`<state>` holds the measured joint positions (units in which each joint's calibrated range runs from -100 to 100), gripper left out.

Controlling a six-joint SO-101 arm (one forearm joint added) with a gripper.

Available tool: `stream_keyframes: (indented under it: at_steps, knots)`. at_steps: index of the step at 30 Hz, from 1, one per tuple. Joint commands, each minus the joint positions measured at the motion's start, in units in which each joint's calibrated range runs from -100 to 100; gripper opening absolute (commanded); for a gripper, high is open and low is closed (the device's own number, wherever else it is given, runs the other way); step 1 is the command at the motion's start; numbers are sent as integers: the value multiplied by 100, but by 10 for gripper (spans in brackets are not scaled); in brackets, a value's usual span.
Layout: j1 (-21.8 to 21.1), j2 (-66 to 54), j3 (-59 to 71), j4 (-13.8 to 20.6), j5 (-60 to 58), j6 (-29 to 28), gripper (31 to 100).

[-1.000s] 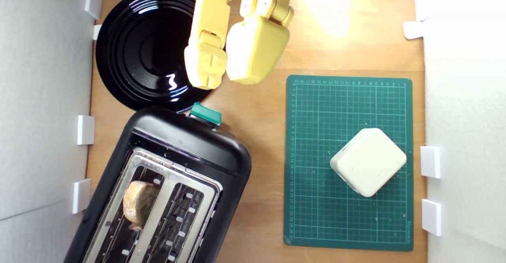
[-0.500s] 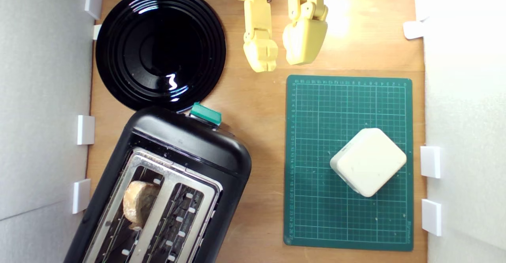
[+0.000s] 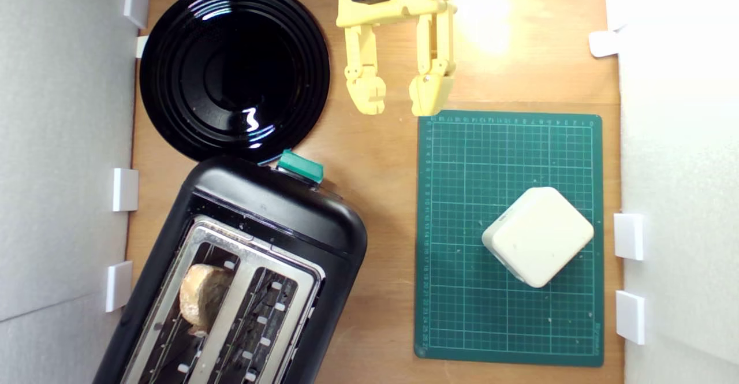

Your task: Pick bread and place in toaster

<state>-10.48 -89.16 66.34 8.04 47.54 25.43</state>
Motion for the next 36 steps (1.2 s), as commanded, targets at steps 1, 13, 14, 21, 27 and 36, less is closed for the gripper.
stream_keyframes:
  at_steps: [1, 13, 14, 21, 27, 36]
  knots:
    - [-32, -726, 887, -33, 24, 153, 805]
    - [-48, -992, 2349, -33, 24, 227, 805]
    - [-48, -992, 2476, -43, 24, 279, 805]
    - [-48, -1000, 3084, -43, 92, 331, 805]
    - [-153, -1000, 3157, -43, 971, 331, 791]
    - [-136, -1000, 3175, -43, 1142, 331, 629]
